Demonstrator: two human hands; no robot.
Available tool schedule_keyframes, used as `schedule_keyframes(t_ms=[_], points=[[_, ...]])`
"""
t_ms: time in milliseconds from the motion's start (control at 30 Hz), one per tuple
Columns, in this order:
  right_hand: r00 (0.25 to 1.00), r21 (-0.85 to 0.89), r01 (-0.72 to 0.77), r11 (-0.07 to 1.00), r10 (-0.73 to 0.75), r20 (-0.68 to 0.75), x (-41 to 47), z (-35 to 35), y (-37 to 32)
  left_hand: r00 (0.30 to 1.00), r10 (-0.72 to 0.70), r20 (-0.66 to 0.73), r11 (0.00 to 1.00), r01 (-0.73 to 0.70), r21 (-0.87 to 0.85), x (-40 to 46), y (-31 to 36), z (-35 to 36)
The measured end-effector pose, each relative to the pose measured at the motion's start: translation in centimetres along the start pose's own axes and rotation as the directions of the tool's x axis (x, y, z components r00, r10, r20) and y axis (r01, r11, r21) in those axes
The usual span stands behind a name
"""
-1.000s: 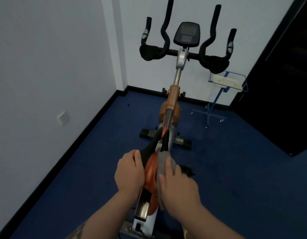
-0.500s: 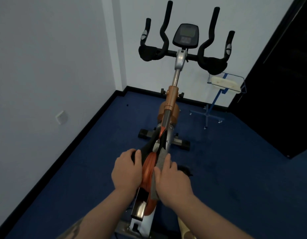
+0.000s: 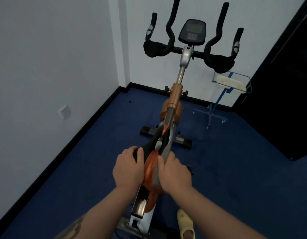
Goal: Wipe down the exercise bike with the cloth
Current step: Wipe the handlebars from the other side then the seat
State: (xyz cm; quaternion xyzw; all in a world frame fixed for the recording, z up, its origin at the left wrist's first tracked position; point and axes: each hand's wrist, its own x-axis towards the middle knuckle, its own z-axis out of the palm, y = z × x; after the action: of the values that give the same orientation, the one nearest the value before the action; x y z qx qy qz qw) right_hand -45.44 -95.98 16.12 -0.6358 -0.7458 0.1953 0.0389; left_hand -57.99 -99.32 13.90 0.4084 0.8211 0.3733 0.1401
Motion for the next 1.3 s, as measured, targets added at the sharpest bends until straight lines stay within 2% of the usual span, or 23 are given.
schedule_keyframes(t_ms=[67, 133, 200, 333, 433, 533, 567, 667, 733, 833, 900, 1000, 1067, 1200, 1300], points=[[0.993, -0.011, -0.045, 0.999, 0.046, 0.105, 2.0, -1.5, -0.5, 1.000, 0.000, 0.001, 1.000, 0.000, 0.007, 0.0, 0.0, 0.0], [0.984, -0.051, 0.006, 0.999, 0.003, 0.179, 2.9, -2.0, -0.6, 1.000, 0.000, 0.016, 1.000, 0.000, 0.001, 0.0, 0.0, -0.1], [0.991, -0.069, 0.064, 0.996, -0.055, 0.120, 2.2, -1.6, -0.2, 1.000, -0.001, 0.022, 1.000, 0.001, -0.007, -0.1, 0.1, -0.1], [0.994, 0.034, 0.060, 0.998, -0.056, -0.098, -1.3, 0.4, 0.5, 1.000, 0.008, 0.014, 1.000, -0.008, -0.004, -0.1, 0.2, -0.1], [0.997, -0.003, 0.055, 0.998, -0.056, -0.052, -0.4, 0.1, 0.4, 1.000, 0.006, 0.015, 1.000, -0.007, 0.007, 0.0, 0.1, -0.1], [0.990, -0.003, -0.004, 1.000, 0.004, 0.138, 2.7, -1.1, 0.1, 1.000, 0.010, 0.018, 1.000, -0.010, 0.006, 0.0, 0.1, -0.1], [0.986, 0.014, -0.025, 1.000, 0.023, 0.164, 3.3, -1.4, 0.0, 1.000, 0.012, 0.017, 1.000, -0.012, 0.008, 0.0, 0.1, 0.0], [0.993, 0.107, -0.074, 0.992, 0.063, 0.102, 2.0, -1.2, -0.1, 1.000, 0.014, 0.010, 1.000, -0.014, 0.013, -0.1, 0.0, 0.0], [0.999, 0.055, -0.001, 0.998, -0.002, 0.054, -0.4, -0.5, 0.3, 1.000, 0.016, 0.004, 1.000, -0.016, 0.003, -0.1, -0.1, 0.1], [0.991, -0.088, 0.100, 0.991, -0.091, 0.097, -2.0, -0.2, 0.5, 1.000, 0.014, 0.001, 1.000, -0.014, -0.002, 0.0, -0.1, 0.1], [0.993, -0.128, 0.055, 0.990, -0.041, 0.108, -0.5, -0.8, -0.3, 1.000, 0.014, -0.003, 1.000, -0.014, -0.003, 0.0, -0.1, 0.1], [0.983, -0.091, -0.051, 0.995, 0.066, 0.171, 2.2, -2.0, -1.6, 1.000, 0.013, 0.010, 1.000, -0.013, 0.003, 0.0, 0.1, 0.0], [0.982, -0.063, -0.067, 0.996, 0.077, 0.174, 2.5, -2.3, -1.8, 1.000, 0.015, 0.023, 1.000, -0.015, 0.003, -0.1, 0.1, -0.1], [0.987, -0.060, 0.080, 0.995, -0.071, 0.143, -1.8, -0.7, -0.9, 1.000, 0.020, 0.019, 1.000, -0.020, -0.010, -0.1, 0.0, -0.2], [0.986, -0.094, 0.103, 0.990, -0.089, 0.141, -2.0, -0.7, -1.0, 1.000, 0.020, 0.010, 1.000, -0.020, -0.012, 0.0, 0.1, -0.1]])
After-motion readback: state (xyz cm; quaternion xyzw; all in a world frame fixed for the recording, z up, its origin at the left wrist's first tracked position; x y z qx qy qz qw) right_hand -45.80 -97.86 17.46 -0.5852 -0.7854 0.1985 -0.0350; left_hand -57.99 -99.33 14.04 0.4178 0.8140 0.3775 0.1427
